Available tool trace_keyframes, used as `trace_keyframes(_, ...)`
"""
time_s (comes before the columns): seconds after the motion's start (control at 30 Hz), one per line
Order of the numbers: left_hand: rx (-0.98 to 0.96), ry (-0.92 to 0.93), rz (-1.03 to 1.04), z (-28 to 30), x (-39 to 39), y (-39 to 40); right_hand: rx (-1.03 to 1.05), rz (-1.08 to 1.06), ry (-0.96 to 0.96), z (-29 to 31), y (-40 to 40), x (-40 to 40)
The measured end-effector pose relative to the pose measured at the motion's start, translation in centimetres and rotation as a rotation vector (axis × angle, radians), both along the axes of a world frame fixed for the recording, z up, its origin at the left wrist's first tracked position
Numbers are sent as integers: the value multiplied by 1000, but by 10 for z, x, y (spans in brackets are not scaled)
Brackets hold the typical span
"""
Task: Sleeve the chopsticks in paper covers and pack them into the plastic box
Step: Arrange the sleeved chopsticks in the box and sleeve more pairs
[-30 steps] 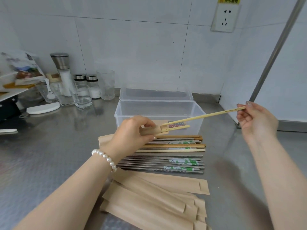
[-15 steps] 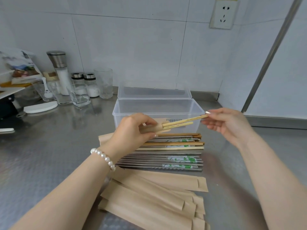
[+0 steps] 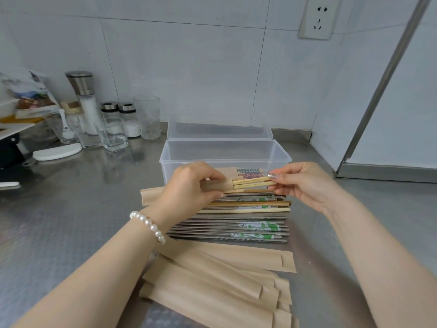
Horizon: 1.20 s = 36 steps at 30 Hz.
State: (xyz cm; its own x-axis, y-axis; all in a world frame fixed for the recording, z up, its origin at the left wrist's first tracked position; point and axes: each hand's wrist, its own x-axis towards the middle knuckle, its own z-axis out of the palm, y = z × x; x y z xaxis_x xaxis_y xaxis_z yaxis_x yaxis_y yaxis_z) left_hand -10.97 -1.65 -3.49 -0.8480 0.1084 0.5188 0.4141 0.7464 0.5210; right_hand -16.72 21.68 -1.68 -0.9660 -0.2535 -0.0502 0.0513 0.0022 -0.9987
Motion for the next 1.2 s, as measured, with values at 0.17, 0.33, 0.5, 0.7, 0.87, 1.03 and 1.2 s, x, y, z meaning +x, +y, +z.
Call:
trace_keyframes(0.17, 12, -5, -9, 1, 1, 0, -43, -36, -20, 0, -5, 1)
trace_keyframes(0.33, 16, 1, 1, 2, 0, 1, -106, -100, -6, 2, -9, 3)
trace_keyframes(0.5, 129, 343, 304, 20, -1, -25, -233, -230, 38, 17, -2, 6)
trace_keyframes(0.7, 466, 211, 535, 22, -3, -50, -359, -414, 59, 44, 19, -14)
trace_keyframes(0.87, 542, 156, 507, 14, -9, -52, -10, -306, -7, 59, 7, -36)
trace_keyframes(1.03, 589, 143, 482, 13, -11, -52, 198, -250, -52, 66, -18, -41)
trace_keyframes(1.2, 589, 137, 482, 12, -12, -51, 277, -242, -102, 65, -35, -40)
